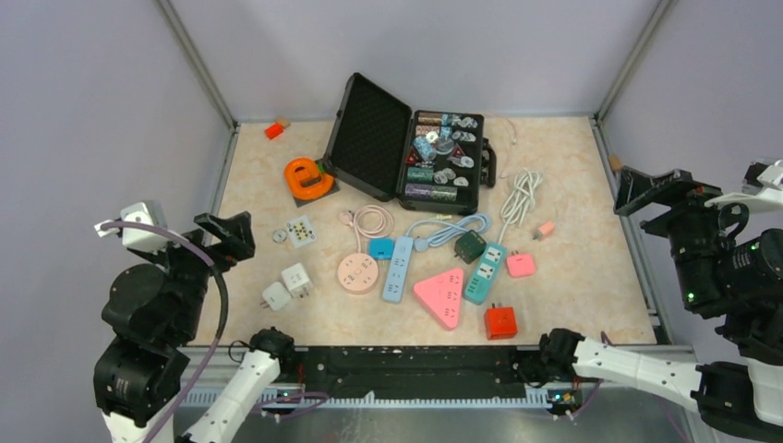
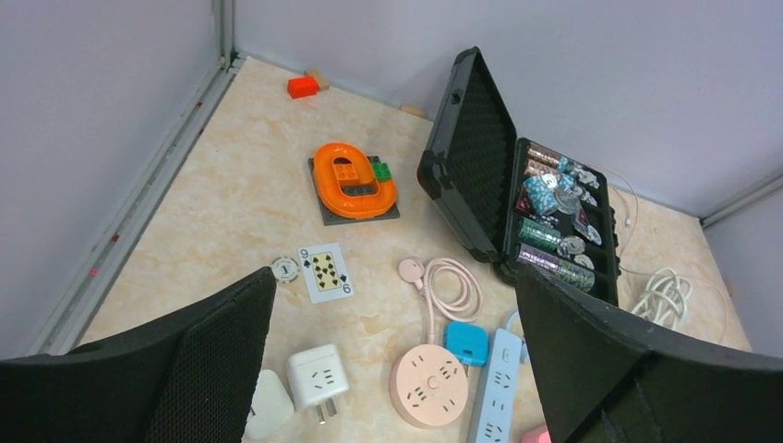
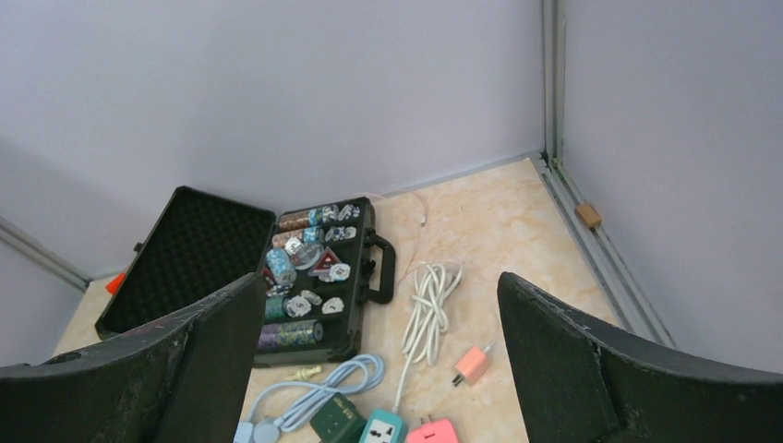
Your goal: Pull the plug off the socket
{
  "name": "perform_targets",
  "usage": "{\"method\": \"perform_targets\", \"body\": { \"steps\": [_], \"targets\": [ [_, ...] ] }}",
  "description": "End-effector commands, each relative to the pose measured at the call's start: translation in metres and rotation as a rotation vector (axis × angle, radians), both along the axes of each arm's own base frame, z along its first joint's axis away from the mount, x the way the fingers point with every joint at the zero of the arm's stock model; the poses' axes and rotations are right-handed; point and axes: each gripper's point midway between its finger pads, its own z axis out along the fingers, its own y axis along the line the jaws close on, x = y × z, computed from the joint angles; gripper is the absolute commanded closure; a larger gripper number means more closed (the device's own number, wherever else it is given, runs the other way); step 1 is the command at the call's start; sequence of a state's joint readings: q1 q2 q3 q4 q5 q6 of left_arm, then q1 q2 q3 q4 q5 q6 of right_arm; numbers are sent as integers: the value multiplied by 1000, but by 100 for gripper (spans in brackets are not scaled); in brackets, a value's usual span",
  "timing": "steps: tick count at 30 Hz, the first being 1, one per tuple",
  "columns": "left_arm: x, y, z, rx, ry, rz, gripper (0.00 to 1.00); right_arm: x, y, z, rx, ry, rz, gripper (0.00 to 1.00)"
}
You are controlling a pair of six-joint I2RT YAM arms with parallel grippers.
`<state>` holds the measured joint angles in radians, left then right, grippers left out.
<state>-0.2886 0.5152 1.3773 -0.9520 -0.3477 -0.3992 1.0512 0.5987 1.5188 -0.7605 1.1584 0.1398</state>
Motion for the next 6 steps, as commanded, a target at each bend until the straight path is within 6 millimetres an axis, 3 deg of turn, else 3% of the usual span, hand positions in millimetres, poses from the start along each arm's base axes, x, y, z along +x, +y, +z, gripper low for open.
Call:
{"method": "perform_targets", "body": {
  "steps": [1,6],
  "targets": [
    [-9,17,18,33,-48,68,1,-1,-7,2,4,-19,-27,7],
    [-16,24,21,36,-69,97,1,2,0,-1,9,-31,-20,7]
  ]
}}
